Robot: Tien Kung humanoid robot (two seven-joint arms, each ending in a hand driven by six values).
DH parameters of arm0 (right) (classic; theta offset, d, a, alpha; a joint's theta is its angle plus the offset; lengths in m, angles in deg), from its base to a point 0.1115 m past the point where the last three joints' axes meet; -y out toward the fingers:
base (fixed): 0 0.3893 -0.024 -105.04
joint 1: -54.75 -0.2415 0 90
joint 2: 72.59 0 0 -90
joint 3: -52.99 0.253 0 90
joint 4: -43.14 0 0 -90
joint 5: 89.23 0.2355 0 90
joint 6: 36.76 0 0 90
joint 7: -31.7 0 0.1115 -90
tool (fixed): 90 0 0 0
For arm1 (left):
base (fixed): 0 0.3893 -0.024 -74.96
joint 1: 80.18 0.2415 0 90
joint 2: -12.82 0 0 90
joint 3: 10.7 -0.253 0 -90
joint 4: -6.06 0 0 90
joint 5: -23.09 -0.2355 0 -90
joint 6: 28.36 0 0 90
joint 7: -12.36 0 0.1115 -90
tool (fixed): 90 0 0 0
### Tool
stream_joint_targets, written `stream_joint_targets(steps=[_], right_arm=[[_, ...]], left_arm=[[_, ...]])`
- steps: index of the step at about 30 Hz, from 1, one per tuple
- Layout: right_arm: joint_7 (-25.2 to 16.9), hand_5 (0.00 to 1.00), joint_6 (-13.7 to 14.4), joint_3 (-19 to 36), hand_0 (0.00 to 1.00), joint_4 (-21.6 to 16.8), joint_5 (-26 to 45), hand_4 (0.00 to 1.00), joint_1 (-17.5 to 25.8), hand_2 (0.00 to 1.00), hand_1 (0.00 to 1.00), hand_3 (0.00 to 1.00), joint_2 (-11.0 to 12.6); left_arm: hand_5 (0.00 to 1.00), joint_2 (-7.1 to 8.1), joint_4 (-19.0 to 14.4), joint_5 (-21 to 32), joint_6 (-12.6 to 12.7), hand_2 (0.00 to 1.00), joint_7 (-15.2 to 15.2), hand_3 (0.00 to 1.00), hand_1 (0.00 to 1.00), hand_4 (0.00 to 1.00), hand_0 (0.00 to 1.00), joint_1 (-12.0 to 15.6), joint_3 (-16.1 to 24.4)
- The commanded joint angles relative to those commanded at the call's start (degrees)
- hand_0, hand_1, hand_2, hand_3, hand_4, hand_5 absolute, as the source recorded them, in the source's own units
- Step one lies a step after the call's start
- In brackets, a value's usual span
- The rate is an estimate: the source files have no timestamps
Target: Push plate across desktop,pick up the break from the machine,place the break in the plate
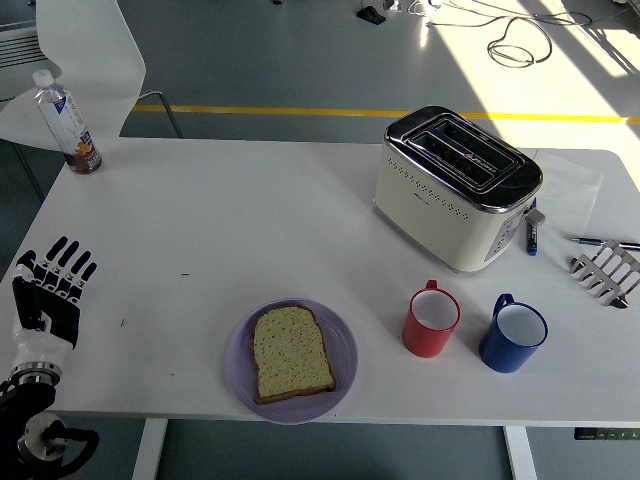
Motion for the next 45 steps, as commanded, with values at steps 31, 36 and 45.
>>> stream_joint_targets(steps=[31, 36, 45], right_arm=[[5.2, 0.534, -9.5, 2.5, 0.788, 6.6, -1.3, 0.565, 4.8, 0.777, 0.754, 0.764, -2.8], [5.1, 0.559, -9.4, 2.8, 0.787, 7.7, -1.1, 0.559, 4.8, 0.778, 0.753, 0.764, -2.9], [4.8, 0.558, -9.5, 3.3, 0.788, 9.1, -0.9, 0.559, 4.7, 0.778, 0.753, 0.761, -3.3]], left_arm=[[0.998, 0.00, -1.0, -0.5, -0.2, 0.809, -0.5, 0.723, 0.773, 0.528, 0.792, 0.9, 2.0], [0.998, 0.00, -0.9, -0.5, -0.2, 0.809, -0.6, 0.723, 0.774, 0.528, 0.792, 1.1, 1.7], [0.998, 0.00, -1.1, -0.5, -0.4, 0.809, -0.8, 0.723, 0.774, 0.529, 0.792, 1.6, 1.5]])
